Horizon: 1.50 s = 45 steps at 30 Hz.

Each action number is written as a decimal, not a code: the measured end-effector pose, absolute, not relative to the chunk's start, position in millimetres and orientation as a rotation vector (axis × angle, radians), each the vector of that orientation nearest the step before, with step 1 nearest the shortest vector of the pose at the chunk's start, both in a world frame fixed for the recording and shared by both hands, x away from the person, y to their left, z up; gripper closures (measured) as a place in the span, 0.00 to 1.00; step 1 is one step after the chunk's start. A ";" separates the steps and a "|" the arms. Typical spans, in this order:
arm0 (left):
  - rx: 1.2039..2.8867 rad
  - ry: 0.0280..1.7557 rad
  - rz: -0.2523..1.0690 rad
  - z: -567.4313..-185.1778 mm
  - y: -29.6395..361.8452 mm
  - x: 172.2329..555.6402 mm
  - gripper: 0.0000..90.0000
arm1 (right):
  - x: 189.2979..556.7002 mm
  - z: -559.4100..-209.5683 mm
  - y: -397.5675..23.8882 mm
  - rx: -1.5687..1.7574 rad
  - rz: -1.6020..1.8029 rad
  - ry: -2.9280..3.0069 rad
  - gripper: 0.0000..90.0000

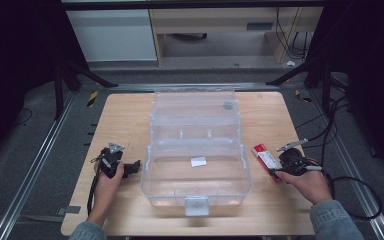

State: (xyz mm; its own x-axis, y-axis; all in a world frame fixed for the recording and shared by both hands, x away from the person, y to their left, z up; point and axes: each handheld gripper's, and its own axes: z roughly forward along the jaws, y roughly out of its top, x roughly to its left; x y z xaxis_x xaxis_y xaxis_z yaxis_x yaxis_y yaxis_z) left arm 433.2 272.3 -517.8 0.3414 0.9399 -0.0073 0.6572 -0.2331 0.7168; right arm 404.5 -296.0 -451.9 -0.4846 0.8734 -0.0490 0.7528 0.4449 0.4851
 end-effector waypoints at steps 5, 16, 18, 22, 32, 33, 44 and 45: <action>1.980 1.392 0.579 -517.8 272.3 433.2 0.00 | 410.9 -451.2 -297.3 1.433 0.509 2.443 0.47; 1.980 1.392 0.579 -517.8 272.3 433.2 0.00 | 413.4 -455.7 -295.6 1.441 0.418 2.516 0.48; 1.981 1.391 0.579 -517.8 272.3 433.3 0.00 | 414.1 -456.7 -295.3 1.447 0.409 2.528 0.48; 1.981 1.391 0.579 -517.8 272.4 433.2 0.00 | 416.4 -458.8 -294.6 1.455 0.383 2.548 0.50; 1.981 1.391 0.580 -517.8 272.4 433.3 0.00 | 420.4 -461.0 -291.9 1.464 0.332 2.575 0.52; 1.981 1.391 0.580 -517.8 272.4 433.3 0.00 | 420.6 -461.0 -292.0 1.463 0.330 2.578 0.52; 1.981 1.392 0.579 -517.8 272.3 433.2 0.00 | 422.7 -461.4 -292.2 1.492 0.293 2.595 0.54; 1.981 1.391 0.579 -517.8 272.3 433.2 0.00 | 423.2 -461.5 -292.1 1.497 0.290 2.596 0.54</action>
